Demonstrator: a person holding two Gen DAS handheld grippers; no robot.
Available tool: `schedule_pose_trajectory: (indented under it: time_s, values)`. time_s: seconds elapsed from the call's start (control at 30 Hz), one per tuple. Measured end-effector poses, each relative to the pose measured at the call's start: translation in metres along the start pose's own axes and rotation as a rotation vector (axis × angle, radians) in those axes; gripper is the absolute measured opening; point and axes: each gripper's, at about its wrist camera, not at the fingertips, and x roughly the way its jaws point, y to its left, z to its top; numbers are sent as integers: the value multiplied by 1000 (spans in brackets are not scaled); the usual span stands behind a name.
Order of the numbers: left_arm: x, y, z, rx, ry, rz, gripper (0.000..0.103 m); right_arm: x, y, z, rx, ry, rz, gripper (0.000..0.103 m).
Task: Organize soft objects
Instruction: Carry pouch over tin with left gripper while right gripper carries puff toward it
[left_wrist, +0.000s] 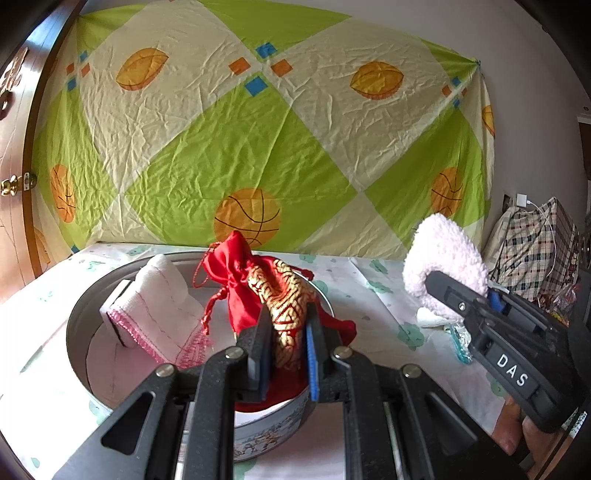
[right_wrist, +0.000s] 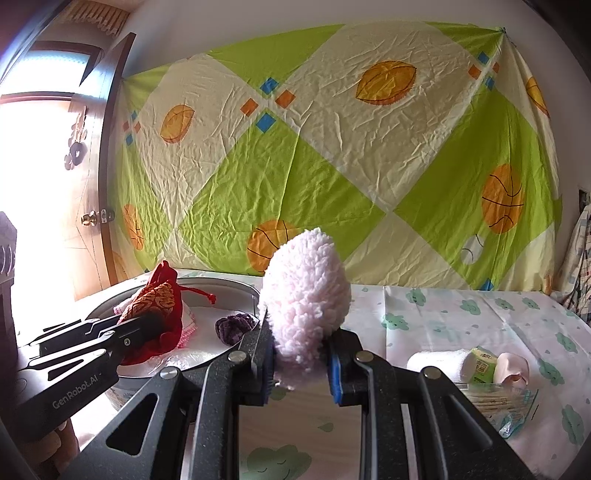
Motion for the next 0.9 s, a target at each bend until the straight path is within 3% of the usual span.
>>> schedule_pose_trajectory:
  time_s: [0.9]
  values:
    - [-6, 47, 1, -70, -10, 34, 13, 11, 57, 1, -62, -6, 98, 25]
